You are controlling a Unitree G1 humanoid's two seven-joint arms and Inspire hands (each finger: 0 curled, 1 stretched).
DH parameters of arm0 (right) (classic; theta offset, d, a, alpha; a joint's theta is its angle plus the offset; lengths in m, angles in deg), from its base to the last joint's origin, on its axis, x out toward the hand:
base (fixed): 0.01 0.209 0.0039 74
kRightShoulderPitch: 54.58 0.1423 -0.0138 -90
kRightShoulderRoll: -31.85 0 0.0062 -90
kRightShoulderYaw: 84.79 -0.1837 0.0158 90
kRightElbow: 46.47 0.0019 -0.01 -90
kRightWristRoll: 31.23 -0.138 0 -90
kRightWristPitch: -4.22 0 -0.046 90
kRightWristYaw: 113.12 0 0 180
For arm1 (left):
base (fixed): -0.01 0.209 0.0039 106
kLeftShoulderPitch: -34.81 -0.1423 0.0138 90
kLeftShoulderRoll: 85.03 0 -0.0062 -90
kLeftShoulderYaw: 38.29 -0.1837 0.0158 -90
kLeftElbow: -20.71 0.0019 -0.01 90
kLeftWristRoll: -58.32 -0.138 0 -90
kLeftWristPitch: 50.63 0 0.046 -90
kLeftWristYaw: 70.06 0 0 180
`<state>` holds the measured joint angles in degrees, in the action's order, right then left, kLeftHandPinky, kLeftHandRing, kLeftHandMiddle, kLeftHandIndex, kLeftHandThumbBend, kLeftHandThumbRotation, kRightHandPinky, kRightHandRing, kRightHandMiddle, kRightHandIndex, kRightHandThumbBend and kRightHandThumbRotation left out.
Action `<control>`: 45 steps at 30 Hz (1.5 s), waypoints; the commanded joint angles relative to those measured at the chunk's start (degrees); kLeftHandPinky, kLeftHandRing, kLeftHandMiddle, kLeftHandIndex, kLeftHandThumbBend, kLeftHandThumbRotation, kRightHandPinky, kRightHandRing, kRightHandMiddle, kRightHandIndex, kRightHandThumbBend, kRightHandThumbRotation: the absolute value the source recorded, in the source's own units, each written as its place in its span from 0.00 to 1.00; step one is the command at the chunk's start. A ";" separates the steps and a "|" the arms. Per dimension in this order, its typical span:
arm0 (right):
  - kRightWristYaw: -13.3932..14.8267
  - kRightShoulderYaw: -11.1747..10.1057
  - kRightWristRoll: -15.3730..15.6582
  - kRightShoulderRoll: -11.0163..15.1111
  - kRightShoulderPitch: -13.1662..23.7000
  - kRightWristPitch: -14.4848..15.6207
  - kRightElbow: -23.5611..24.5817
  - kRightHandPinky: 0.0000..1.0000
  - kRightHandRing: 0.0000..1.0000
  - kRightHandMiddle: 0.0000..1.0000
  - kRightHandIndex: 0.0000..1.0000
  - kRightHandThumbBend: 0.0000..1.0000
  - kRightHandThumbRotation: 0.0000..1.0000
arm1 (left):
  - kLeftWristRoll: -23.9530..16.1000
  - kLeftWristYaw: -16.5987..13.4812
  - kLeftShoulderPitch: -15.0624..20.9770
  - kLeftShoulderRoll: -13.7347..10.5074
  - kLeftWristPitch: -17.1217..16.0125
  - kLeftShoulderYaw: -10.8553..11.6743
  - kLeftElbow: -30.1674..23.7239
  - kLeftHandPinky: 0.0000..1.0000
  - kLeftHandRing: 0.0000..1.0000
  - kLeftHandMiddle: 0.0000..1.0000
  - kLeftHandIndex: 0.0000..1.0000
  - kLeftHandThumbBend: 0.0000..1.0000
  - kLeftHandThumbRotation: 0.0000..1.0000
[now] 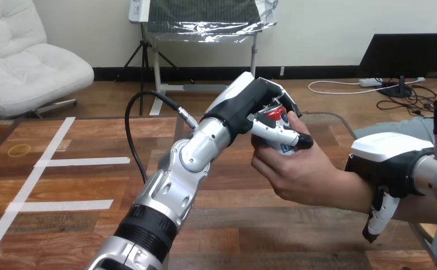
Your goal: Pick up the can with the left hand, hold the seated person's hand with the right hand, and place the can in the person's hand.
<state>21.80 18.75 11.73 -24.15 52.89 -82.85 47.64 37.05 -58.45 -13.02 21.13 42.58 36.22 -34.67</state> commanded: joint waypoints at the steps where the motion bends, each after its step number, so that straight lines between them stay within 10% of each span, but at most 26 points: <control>1: 0.32 -5.95 0.39 3.80 11.41 0.10 6.65 0.54 0.68 0.73 0.72 0.82 0.19 | 0.00 2.82 6.17 2.45 -0.91 -3.00 -0.54 0.27 0.34 0.41 0.45 0.70 0.00; 20: 0.35 -7.72 0.67 3.56 7.15 1.14 8.05 0.84 0.96 0.95 0.91 0.86 0.24 | 1.84 16.06 7.95 -4.62 0.12 -1.38 0.30 0.56 0.64 0.69 0.76 0.72 0.14; 45: -4.59 -12.82 -2.97 4.84 3.23 6.85 13.09 0.95 1.00 1.00 0.95 0.83 0.26 | 6.12 22.68 4.60 -17.00 1.42 4.37 -3.63 0.52 0.62 0.68 0.73 0.71 0.10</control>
<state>16.91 9.94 9.78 -21.16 53.71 -77.31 57.19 42.10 -35.56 -8.67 9.48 43.47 37.38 -36.17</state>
